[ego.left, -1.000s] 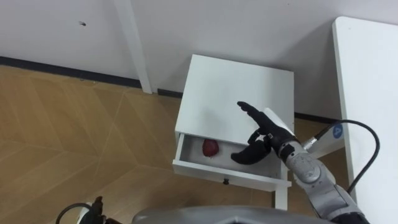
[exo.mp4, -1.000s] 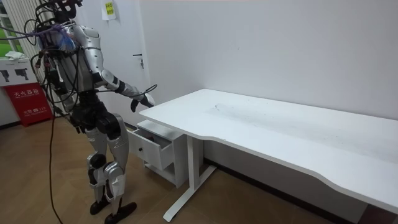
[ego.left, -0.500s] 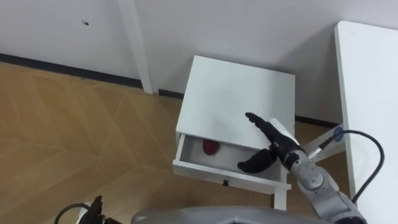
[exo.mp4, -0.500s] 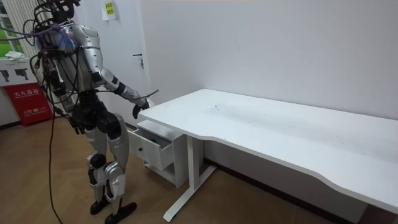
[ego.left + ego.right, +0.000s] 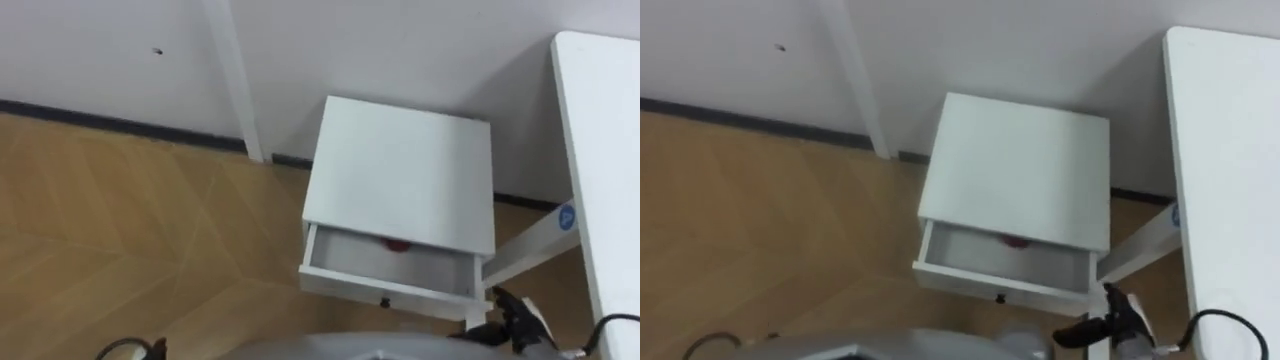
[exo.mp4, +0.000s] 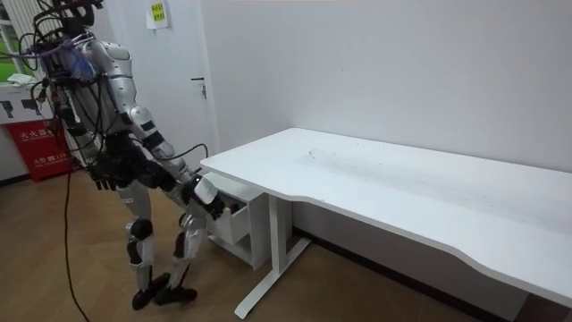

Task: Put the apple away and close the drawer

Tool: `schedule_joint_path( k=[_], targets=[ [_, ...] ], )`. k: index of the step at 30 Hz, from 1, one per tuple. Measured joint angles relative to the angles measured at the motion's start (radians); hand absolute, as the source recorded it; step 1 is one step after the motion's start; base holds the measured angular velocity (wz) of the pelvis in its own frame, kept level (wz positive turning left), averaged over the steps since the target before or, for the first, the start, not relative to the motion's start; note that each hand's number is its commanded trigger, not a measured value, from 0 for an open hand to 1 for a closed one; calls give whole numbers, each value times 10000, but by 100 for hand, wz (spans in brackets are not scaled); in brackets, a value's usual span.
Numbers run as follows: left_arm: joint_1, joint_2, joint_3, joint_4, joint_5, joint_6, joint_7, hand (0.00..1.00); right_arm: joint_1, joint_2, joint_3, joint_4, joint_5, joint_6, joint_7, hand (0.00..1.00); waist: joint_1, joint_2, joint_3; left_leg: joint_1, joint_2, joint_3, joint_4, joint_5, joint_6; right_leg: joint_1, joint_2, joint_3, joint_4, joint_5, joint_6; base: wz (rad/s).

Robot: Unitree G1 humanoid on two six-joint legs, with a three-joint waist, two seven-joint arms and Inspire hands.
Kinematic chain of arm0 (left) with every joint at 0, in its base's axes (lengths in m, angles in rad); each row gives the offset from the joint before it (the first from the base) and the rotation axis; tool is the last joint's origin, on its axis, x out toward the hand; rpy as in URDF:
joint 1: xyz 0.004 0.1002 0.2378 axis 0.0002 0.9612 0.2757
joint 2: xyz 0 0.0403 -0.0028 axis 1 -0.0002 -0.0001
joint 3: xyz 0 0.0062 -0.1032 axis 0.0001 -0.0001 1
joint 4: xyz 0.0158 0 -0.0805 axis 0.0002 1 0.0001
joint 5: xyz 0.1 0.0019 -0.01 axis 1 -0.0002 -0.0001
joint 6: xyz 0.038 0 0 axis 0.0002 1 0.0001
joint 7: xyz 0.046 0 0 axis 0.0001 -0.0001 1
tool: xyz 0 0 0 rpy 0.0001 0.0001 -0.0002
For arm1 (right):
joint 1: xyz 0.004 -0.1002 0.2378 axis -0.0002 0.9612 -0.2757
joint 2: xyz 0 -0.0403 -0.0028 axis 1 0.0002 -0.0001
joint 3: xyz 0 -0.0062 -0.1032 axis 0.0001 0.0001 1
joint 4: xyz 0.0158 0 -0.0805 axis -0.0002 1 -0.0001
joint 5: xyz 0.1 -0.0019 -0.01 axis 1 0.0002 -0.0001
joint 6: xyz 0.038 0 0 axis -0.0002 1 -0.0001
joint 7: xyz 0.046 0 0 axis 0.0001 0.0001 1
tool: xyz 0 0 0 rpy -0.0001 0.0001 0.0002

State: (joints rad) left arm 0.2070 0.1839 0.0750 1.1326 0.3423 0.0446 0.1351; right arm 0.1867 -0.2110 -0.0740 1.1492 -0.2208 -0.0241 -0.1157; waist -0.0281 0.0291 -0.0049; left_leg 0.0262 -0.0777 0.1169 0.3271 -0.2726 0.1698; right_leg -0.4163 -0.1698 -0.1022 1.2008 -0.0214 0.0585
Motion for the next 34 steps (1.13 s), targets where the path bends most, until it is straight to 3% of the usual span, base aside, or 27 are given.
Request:
schedule_joint_path(
  k=[1,2,3,5,7,8,9,10,11,12,13,14,15,18,21,23,27,30,34],
  targets=[
    [-41,51,12,45,-18,30,22,0,-15,-20,-29,56,4,23,-11,0,-17,97,41,-113,72,115,121,-32,53,-762,8,135,1441,-98,-72,-54],
    [-166,87,14,248,-152,112,27,0,47,-45,-224,93,-3,5,-53,0,-93,387,62,-294,343,150,341,-48,75,-1998,113,167,3916,-372,-257,-28],
    [-331,109,1,355,-281,232,23,0,285,-69,-259,100,39,13,-83,0,-194,694,110,-416,630,158,472,-53,72,-3043,210,186,5595,-602,-285,-13],
    [-421,261,24,354,-257,378,20,0,488,-51,-225,204,227,55,-49,0,-315,702,160,-517,723,116,560,-175,9,-3971,90,434,6840,-853,-177,-3],
    [-304,311,91,347,-246,436,21,0,554,-87,-212,346,494,220,-51,0,-414,612,178,-559,714,114,883,-378,31,-3919,-45,699,6732,-928,-166,3],
    [-98,266,224,288,-235,400,20,0,537,-118,-195,356,655,350,-58,0,-425,539,169,-558,705,112,964,-471,-56,-3265,-29,744,5676,-921,-133,0],
    [152,264,303,265,-229,372,20,0,505,-116,-185,357,743,424,-66,0,-418,411,187,-534,685,78,969,-484,-86,-2070,-4,662,3621,-962,1,4],
    [208,269,332,243,-225,381,27,0,484,-109,-186,360,767,464,-66,0,-430,288,204,-513,610,20,962,-479,-100,-1376,-36,534,2351,-1009,74,10],
    [468,297,356,228,-229,411,69,0,473,-96,-185,368,763,505,-65,0,-411,2,178,-516,459,-78,962,-482,-144,73,-10,399,-361,-1125,239,12],
    [611,286,368,213,-232,526,91,0,438,-96,-190,367,724,512,-74,0,-300,-230,198,-551,372,-76,956,-497,-227,1367,156,352,-2704,-1199,268,8],
    [628,262,356,190,-234,607,91,0,424,-98,-188,366,693,520,-113,0,-189,-307,164,-579,329,-76,931,-502,-344,1882,224,284,-3708,-1245,302,0],
    [624,244,324,129,-287,668,91,0,374,-85,-182,366,665,528,-154,0,-4,-443,123,-579,292,-73,808,-458,-536,2805,389,185,-5566,-1380,371,-7],
    [599,253,250,39,-369,657,98,0,237,-81,-164,366,649,524,-181,0,166,-607,138,-567,295,-76,665,-405,-726,3607,579,189,-7155,-1479,310,-7],
    [319,256,220,40,-342,630,100,0,-231,-69,-158,355,636,379,-418,0,362,-881,96,-512,308,-99,314,-277,-1124,4923,798,183,-9862,-1226,199,-2],
    [1,243,247,49,-315,444,107,0,-828,-29,-173,460,728,89,-465,0,363,-896,102,-516,398,-107,170,-248,-1185,5269,946,-10,-10559,-1191,192,0],
    [-83,249,309,-28,-288,301,137,0,-882,207,-328,546,1039,-126,-584,0,303,-835,84,-519,523,-167,155,-136,-985,5306,1029,-344,-10635,-1194,185,2],
    [-406,55,266,-47,-293,130,63,0,-855,203,-262,691,1192,-50,-116,0,222,-588,138,-517,644,-297,-33,-85,-892,5247,1252,-508,-10653,-1281,37,0],
    [-421,-104,191,-69,-355,56,27,0,-913,193,-246,721,1501,-102,-113,0,233,-446,78,-442,650,-314,-224,-43,-936,5219,1274,-507,-10653,-1323,-33,0],
    [-290,-140,195,-72,-345,9,15,0,-881,221,-242,745,1540,-81,73,0,269,-394,100,-302,639,-313,-476,77,-965,5225,1273,-495,-10648,-1329,-42,0]
  ],
)
